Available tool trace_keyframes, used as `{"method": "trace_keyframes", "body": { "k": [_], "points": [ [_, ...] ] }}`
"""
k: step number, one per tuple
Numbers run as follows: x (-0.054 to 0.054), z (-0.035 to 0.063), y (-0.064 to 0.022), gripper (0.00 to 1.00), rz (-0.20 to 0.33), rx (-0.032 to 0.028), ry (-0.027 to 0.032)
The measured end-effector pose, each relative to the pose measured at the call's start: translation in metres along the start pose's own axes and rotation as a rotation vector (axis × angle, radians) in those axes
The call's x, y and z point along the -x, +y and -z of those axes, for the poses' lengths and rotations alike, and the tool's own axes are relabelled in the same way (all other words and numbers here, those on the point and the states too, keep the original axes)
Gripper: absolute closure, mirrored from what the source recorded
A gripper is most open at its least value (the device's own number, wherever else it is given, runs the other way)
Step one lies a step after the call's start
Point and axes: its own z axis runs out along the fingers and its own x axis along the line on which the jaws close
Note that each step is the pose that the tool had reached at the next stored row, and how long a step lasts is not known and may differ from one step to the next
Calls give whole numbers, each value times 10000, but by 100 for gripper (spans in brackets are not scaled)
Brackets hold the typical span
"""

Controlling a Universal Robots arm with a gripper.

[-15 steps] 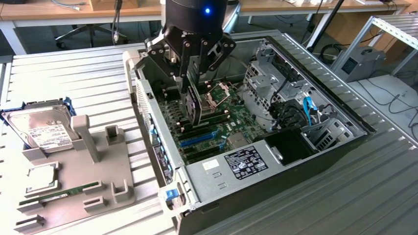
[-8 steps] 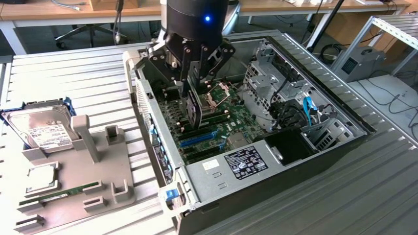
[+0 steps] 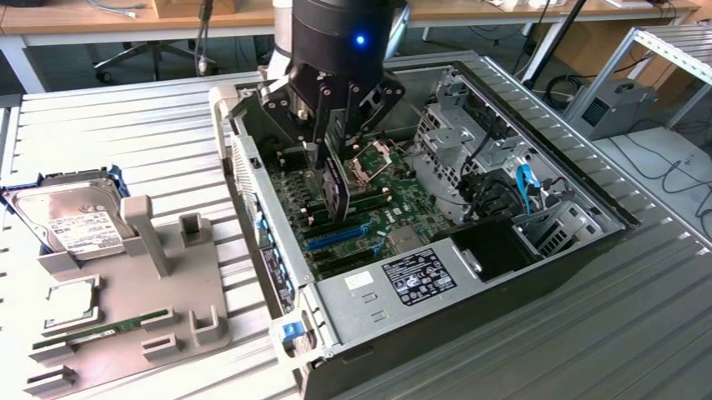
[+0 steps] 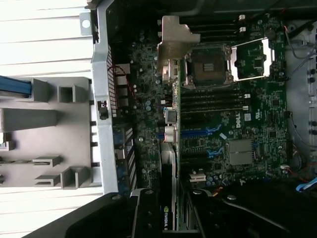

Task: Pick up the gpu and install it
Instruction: 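Pick up the gpu and move the gpu toward the slot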

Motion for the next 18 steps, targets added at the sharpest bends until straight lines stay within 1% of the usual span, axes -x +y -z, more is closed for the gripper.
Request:
{"method": "trace_keyframes", "body": {
  "k": [7, 18],
  "points": [
    [57, -44, 4, 74, 4, -38, -3],
    [118, -91, 7, 74, 8, -77, -6]
  ]
}}
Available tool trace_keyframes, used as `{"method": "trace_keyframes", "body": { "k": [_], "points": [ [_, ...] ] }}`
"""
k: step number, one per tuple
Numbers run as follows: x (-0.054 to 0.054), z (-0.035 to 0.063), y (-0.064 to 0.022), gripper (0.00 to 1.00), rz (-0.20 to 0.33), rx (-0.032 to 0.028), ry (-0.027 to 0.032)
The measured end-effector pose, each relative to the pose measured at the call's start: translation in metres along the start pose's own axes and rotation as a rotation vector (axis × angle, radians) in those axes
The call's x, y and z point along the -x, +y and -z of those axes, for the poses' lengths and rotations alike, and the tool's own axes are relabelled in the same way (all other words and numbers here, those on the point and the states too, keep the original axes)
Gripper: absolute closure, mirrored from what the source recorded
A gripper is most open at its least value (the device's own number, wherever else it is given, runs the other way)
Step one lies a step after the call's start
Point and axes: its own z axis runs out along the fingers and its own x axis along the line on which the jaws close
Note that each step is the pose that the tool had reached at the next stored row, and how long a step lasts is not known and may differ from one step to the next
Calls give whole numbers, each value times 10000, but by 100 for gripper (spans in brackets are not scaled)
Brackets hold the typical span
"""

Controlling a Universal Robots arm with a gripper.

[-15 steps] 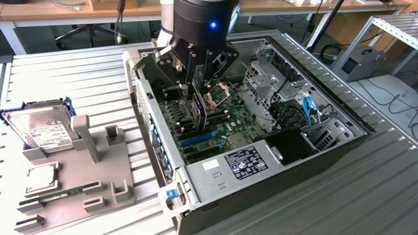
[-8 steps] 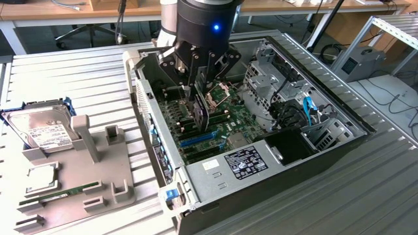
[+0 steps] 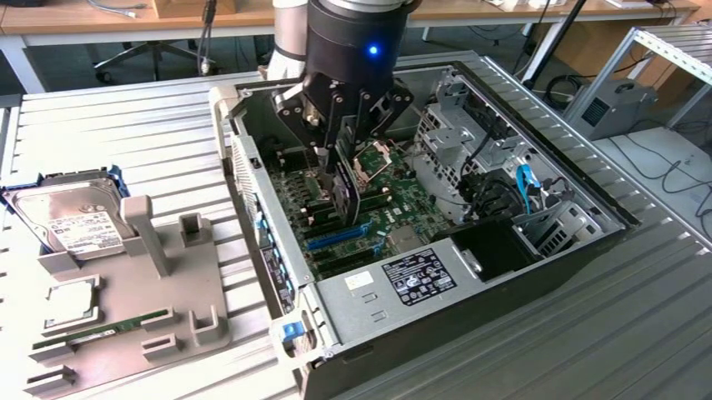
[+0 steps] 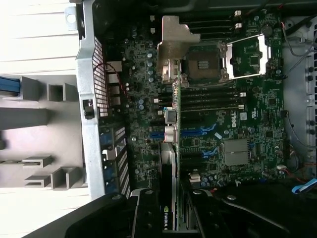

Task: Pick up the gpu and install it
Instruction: 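Pick up the gpu and move the gpu toward the slot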

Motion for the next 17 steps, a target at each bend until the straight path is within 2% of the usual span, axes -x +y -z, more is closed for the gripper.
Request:
{"method": "trace_keyframes", "body": {
  "k": [17],
  "points": [
    [161, -78, 11, 74, 5, -51, -4]
  ]
}}
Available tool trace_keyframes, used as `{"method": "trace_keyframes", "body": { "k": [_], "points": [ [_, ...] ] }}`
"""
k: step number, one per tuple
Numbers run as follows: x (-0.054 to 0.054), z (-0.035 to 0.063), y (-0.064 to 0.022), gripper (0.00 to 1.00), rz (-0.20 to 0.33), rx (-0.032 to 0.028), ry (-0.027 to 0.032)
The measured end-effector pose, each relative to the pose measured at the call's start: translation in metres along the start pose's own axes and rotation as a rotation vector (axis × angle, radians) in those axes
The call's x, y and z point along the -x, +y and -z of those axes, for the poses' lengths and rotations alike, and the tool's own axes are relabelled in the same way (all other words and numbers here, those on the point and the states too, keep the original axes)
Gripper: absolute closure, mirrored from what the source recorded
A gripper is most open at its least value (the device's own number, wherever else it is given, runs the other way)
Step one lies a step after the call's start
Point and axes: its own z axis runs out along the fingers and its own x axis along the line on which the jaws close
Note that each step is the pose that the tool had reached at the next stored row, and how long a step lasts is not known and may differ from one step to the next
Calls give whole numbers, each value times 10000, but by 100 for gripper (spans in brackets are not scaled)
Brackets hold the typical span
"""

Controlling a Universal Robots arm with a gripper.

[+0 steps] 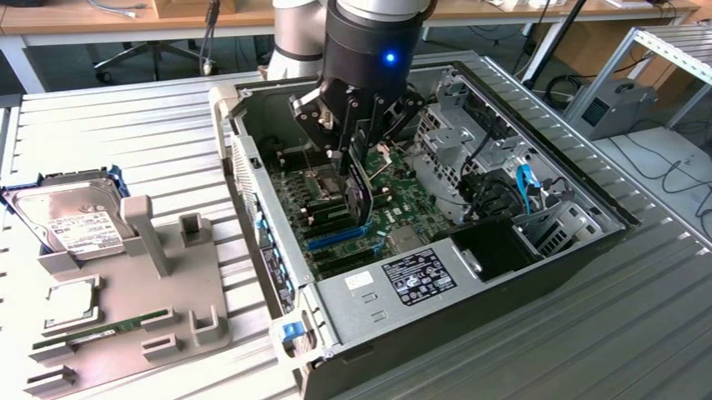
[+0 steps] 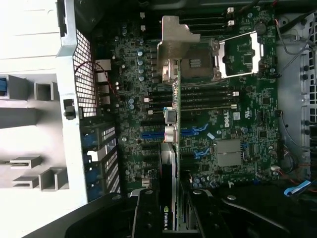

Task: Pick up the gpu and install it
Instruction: 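Pick up the gpu and move the gpu toward the slot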

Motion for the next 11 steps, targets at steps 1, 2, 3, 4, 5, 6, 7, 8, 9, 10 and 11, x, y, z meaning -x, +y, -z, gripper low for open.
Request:
{"method": "trace_keyframes", "body": {
  "k": [1, 2, 3, 4, 5, 6, 7, 8, 9, 10, 11],
  "points": [
    [9, -4, 1, 74, 0, -2, -1],
    [17, -7, 1, 74, 1, -3, 0],
    [25, -10, 2, 74, 1, -5, -1],
    [33, -14, 2, 74, 1, -6, 0],
    [42, -17, 3, 74, 1, -8, -1],
    [50, -20, 4, 74, 1, -10, -1],
    [60, -24, 4, 74, 1, -12, -1],
    [70, -28, 5, 74, 1, -14, -1],
    [78, -31, 6, 74, 1, -16, -1],
    [88, -35, 6, 74, 1, -18, -1],
    [96, -39, 7, 74, 2, -19, -2]
  ]
}}
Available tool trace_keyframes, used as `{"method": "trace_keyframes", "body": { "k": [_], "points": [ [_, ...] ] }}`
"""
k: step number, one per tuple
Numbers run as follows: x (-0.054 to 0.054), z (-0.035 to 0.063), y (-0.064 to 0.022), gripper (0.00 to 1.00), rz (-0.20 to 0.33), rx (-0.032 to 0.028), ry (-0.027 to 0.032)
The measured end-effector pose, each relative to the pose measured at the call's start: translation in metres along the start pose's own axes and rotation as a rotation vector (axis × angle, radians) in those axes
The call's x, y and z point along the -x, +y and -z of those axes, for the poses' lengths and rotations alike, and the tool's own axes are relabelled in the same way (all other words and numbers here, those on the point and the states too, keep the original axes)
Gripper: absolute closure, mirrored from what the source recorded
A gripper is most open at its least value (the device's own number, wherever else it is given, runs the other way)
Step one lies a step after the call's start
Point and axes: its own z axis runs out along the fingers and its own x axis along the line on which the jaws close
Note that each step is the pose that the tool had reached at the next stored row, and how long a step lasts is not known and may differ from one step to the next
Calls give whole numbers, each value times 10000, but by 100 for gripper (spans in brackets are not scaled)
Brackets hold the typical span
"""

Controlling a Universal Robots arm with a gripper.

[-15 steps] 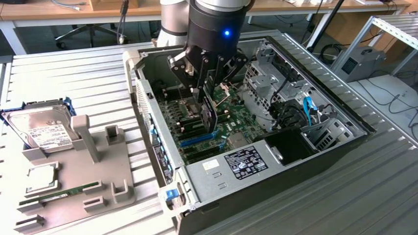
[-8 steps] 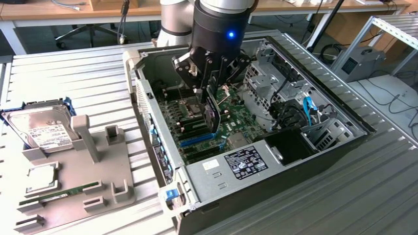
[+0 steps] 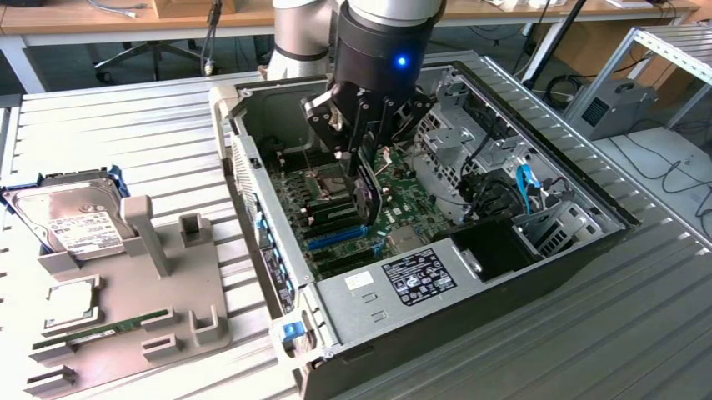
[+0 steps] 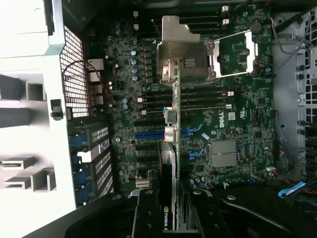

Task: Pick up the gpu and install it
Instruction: 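Pick up the gpu and move the gpu toward the slot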

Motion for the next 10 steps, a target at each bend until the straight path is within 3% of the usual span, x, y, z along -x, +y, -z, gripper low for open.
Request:
{"method": "trace_keyframes", "body": {
  "k": [10],
  "points": [
    [101, -38, 7, 74, 0, -20, -1]
  ]
}}
